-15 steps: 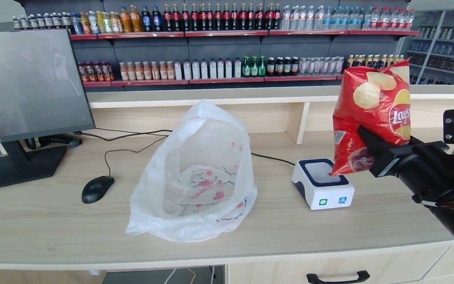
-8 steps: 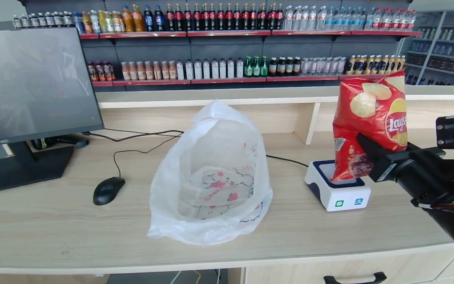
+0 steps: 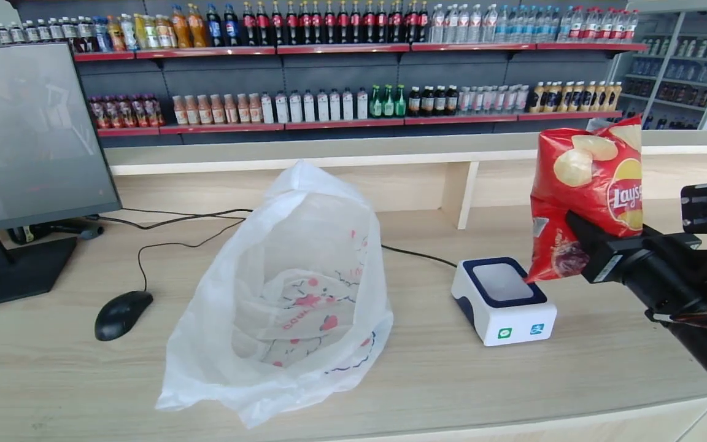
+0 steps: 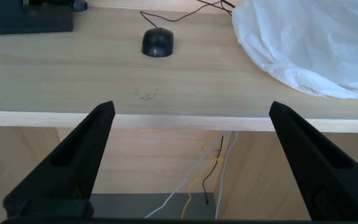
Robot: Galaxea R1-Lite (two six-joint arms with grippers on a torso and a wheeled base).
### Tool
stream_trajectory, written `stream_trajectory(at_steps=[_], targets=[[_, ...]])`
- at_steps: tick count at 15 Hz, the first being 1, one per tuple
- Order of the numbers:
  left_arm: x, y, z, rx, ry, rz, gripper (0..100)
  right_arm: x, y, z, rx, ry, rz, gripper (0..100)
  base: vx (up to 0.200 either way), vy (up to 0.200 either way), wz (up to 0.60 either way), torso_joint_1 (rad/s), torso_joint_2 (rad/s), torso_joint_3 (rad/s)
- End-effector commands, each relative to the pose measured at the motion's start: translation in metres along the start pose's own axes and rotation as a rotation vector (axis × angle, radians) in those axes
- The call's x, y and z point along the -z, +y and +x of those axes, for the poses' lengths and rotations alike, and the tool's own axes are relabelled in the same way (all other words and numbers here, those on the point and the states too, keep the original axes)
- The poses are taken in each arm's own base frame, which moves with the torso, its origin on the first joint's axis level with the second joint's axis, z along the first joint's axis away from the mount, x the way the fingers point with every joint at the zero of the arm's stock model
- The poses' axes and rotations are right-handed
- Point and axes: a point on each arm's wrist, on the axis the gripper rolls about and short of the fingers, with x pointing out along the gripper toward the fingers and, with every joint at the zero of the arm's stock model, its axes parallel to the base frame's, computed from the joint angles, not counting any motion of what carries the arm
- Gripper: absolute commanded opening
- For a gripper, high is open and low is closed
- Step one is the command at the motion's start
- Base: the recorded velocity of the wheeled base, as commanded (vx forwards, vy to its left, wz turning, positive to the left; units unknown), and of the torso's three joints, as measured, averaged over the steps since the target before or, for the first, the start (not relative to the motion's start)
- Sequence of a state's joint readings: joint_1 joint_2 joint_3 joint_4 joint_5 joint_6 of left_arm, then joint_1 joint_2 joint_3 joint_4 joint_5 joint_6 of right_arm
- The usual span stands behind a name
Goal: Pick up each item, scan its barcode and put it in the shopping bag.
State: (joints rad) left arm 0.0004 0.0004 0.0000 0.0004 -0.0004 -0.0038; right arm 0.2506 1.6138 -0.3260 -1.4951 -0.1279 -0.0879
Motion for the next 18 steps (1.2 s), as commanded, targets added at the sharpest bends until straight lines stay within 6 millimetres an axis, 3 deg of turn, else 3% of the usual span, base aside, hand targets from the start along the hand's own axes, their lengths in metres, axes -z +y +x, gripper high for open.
stream_trajectory(at_steps=[1,7,13,18], targets=[[0.000,0.000,0.000,0.000,-0.001,-0.001,100,-0.003,0.000,-0.004,-0.003,-0.020,0.005,0,0.000,0.000,0.00,0.000,0.00,0.000],[0.000,0.000,0.000,0.000,-0.001,0.001,100,-0.010,0.043,-0.029,-0.102,0.075,0.018,0,0.000,0.000,0.00,0.000,0.00,0.000],[0.000,0.000,0.000,0.000,-0.001,0.001,100,-0.045,0.037,-0.032,-0.036,0.321,-0.082,0,0.000,0.000,0.00,0.000,0.00,0.000],[0.000,0.000,0.000,0.000,-0.001,0.001,100,-0.039,0.042,-0.017,-0.033,0.348,-0.098,0,0.000,0.000,0.00,0.000,0.00,0.000]])
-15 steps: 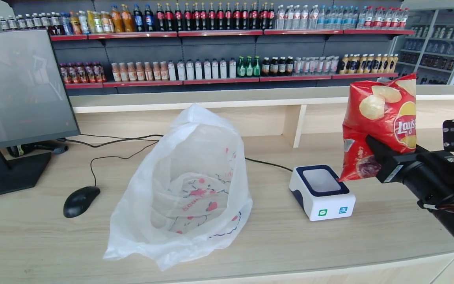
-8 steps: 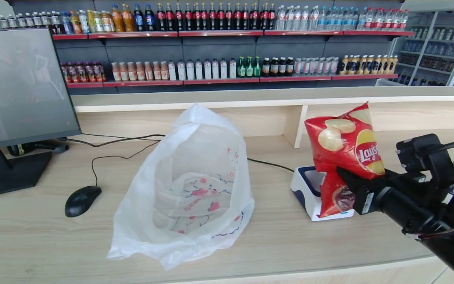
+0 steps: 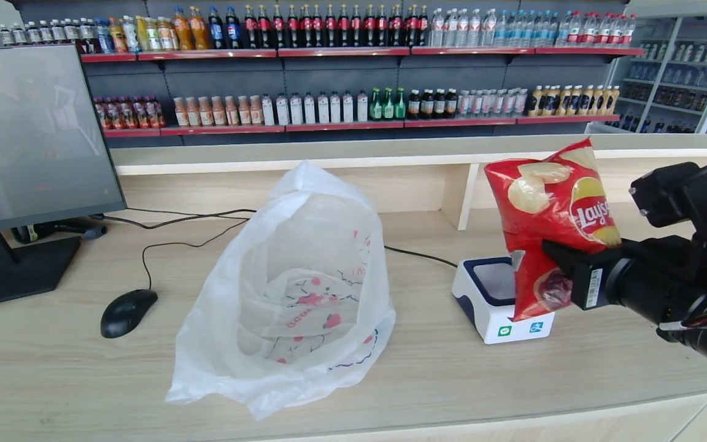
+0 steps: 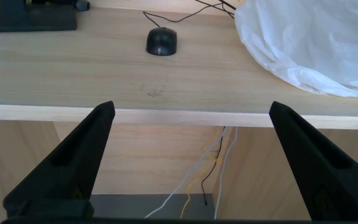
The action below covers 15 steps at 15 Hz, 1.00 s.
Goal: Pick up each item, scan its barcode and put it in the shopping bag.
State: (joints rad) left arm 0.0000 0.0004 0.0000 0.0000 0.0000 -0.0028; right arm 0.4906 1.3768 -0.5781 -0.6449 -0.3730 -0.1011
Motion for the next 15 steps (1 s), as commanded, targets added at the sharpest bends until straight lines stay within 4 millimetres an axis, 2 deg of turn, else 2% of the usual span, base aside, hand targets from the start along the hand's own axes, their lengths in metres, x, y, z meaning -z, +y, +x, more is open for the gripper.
stream_trajectory(at_steps=[1,8,10,15], targets=[[0.000,0.000,0.000,0.000,0.000,0.000,100,0.000,0.001,0.002,0.001,0.003,-0.009,0,0.000,0.000,0.00,0.000,0.00,0.000],[0.000,0.000,0.000,0.000,0.000,0.000,100,0.007,0.008,0.011,-0.039,0.031,-0.252,0,0.000,0.000,0.00,0.000,0.00,0.000],[0.000,0.000,0.000,0.000,0.000,0.000,100,0.020,0.011,0.012,-0.062,0.072,-0.266,0,0.000,0.000,0.00,0.000,0.00,0.000],[0.000,0.000,0.000,0.000,0.000,0.000,100,0.025,0.013,0.017,-0.058,0.047,-0.254,0,0.000,0.000,0.00,0.000,0.00,0.000]])
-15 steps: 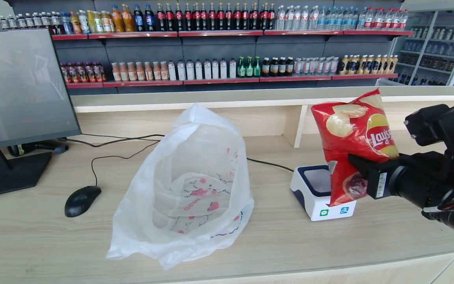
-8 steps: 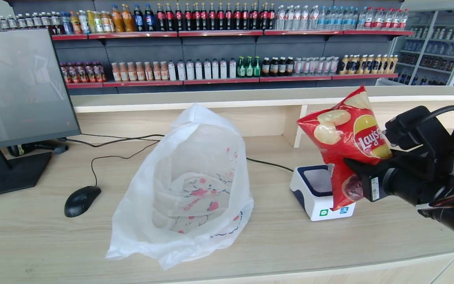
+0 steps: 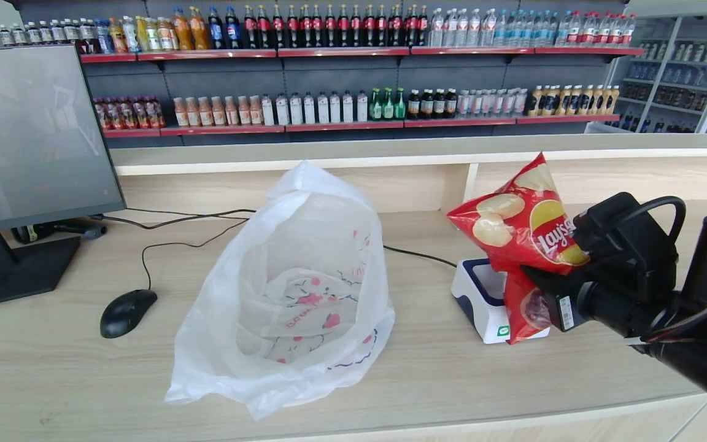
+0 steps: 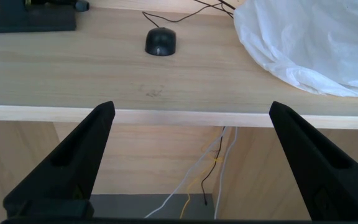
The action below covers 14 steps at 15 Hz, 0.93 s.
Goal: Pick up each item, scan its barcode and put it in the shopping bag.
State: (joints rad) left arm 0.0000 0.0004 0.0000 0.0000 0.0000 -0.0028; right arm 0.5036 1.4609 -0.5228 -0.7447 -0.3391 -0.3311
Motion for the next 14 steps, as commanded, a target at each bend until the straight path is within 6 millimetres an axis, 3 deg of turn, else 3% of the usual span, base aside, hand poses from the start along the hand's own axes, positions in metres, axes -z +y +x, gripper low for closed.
stream_trajectory(at_steps=[1,14], targets=[[0.0000,0.0000,0.0000,0.000,0.000,0.000,100,0.0039,0.0030,0.0036,-0.007,0.016,-0.007,0,0.000,0.000,0.00,0.000,0.00,0.000],[0.0000,0.0000,0.0000,0.000,0.000,0.000,100,0.0045,0.0031,0.0048,-0.017,0.014,0.006,0,0.000,0.000,0.00,0.000,0.00,0.000]])
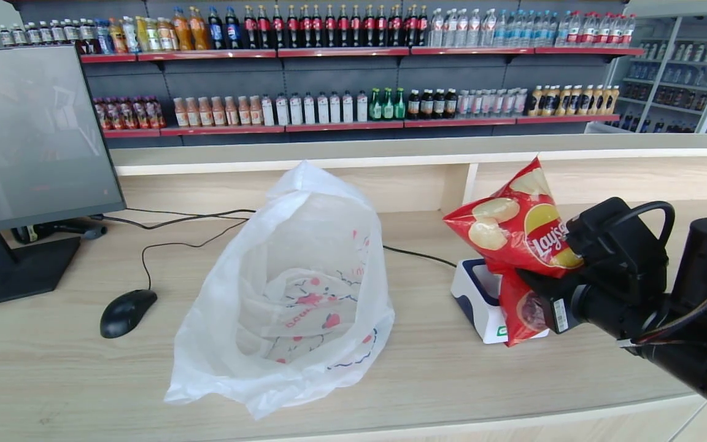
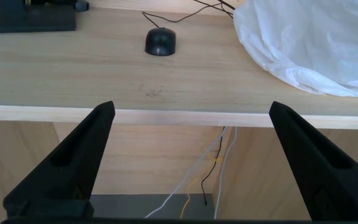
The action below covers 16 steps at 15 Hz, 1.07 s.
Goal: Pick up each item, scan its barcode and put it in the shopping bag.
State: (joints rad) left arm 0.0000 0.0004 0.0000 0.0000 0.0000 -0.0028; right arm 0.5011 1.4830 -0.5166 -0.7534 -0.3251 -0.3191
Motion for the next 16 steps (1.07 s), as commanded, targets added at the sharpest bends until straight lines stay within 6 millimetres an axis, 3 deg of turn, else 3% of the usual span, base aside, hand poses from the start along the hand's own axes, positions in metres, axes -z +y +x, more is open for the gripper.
stream_trajectory(at_steps=[1,9,16], targets=[[0.000,0.000,0.000,0.000,0.000,0.000,100,0.000,0.000,0.000,-0.001,0.001,-0.001,0,0.000,0.000,0.00,0.000,0.00,0.000],[0.000,0.000,0.000,0.000,0.000,-0.002,100,0.000,-0.001,-0.002,0.002,-0.007,0.045,0,0.000,0.000,0.00,0.000,0.00,0.000],[0.000,0.000,0.000,0.000,0.000,-0.002,100,-0.034,-0.016,-0.014,0.040,-0.147,0.157,0,0.000,0.000,0.00,0.000,0.00,0.000]])
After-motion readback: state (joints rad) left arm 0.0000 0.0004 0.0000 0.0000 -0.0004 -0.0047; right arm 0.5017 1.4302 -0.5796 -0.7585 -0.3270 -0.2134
